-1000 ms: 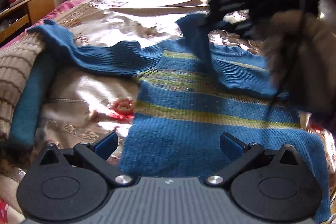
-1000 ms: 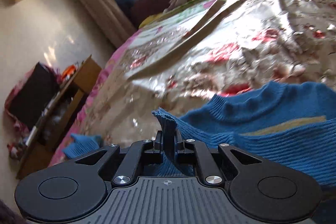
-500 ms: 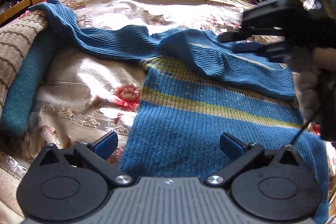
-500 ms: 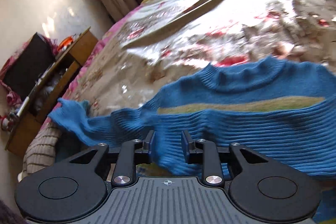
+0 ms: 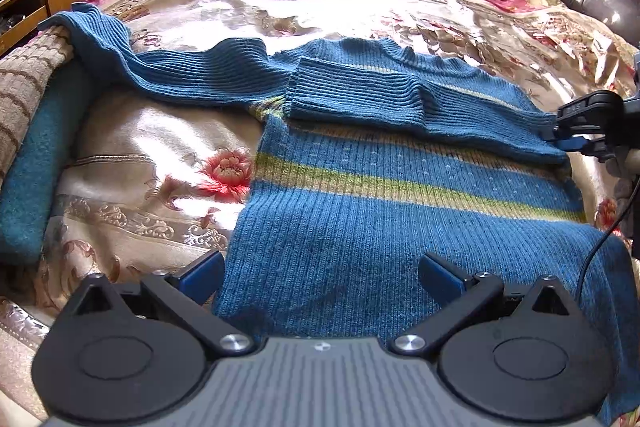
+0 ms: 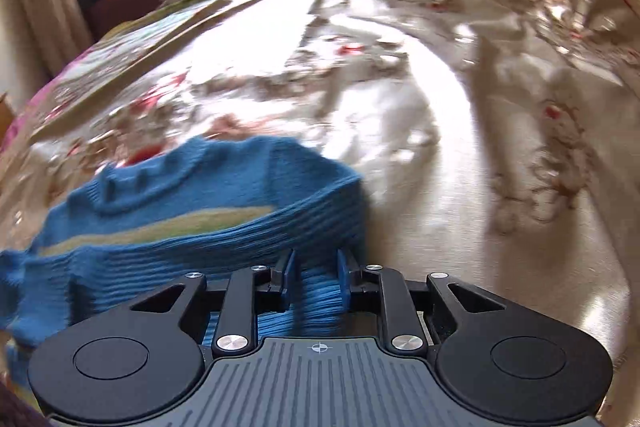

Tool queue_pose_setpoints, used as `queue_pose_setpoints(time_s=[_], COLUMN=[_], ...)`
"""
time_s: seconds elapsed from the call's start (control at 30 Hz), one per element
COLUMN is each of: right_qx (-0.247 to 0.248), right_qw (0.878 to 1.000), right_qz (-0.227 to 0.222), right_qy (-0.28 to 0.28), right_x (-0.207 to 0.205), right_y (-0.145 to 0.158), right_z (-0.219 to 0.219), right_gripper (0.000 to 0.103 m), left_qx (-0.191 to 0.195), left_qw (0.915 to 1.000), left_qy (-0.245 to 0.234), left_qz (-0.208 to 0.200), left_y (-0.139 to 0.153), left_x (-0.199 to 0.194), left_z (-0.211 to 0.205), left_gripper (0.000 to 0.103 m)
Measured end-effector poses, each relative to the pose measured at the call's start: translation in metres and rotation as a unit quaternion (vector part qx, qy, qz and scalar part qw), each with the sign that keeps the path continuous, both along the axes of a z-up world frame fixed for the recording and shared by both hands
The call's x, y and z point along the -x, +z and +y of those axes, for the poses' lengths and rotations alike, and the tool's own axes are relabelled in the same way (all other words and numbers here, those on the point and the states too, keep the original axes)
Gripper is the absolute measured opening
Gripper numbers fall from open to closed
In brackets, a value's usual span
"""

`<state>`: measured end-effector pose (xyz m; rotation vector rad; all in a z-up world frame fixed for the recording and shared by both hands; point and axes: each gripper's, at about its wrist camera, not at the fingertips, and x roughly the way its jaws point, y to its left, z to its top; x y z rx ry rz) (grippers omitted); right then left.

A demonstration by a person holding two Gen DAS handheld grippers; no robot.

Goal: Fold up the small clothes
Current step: 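Carry the held sleeve across the sweater body and release it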

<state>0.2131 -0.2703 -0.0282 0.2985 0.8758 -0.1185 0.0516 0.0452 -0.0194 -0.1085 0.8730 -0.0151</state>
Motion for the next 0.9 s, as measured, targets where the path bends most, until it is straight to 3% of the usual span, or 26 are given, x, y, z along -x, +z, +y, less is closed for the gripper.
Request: queue_pose_setpoints(time_s=[0.07, 0.1, 0.17, 0.33, 0.5, 0.63, 0.73, 0.9], right_qx=[-0.016, -0.009, 0.014, 0.033, 0.030, 0.058, 0.096, 0.096], right_qw=[1.000, 1.000, 1.000, 0.995, 0.972, 0.952, 0.946, 0.958], right_qz=[0.002, 0.004, -0.002, -0.042, -0.053, -0.051, -0.025, -0.020], right_qy=[-0.008, -0.007, 0.007, 0.082, 0.228, 0.296, 0.308, 0.270], right_x=[0.001, 0.002, 0.004, 0.009, 0.001, -0.015, -0.028, -0.038], right_y=[0.001, 0.003, 0.010, 0.035, 0.042, 0.035, 0.019, 0.006], right_z=[-0.009, -0.008, 0.000, 0.043, 0.119, 0.170, 0.192, 0.183], right_gripper=[0.020, 0.026, 0.029, 0.029, 0.029, 0.030, 0.030, 0.024], left_qx=[0.000, 0.002, 0.002, 0.009, 0.016, 0.020, 0.028, 0.043], left_qw=[1.0000, 1.0000, 1.0000, 0.9999, 0.9998, 0.9996, 0.9994, 0.9987], left_qy=[-0.002, -0.003, -0.004, 0.000, 0.007, 0.014, 0.019, 0.024], left_qz=[0.001, 0.001, 0.000, -0.005, -0.008, -0.014, -0.011, -0.009], left_y=[-0.001, -0.001, 0.000, 0.001, 0.002, 0.004, 0.003, 0.001], left_x=[0.000, 0.000, 0.000, 0.000, 0.001, 0.001, -0.001, -0.002], left_z=[-0.001, -0.001, -0.001, 0.002, 0.008, 0.013, 0.017, 0.022], left_gripper=[0.103, 0.103, 0.103, 0.103, 0.103, 0.103, 0.103, 0.103])
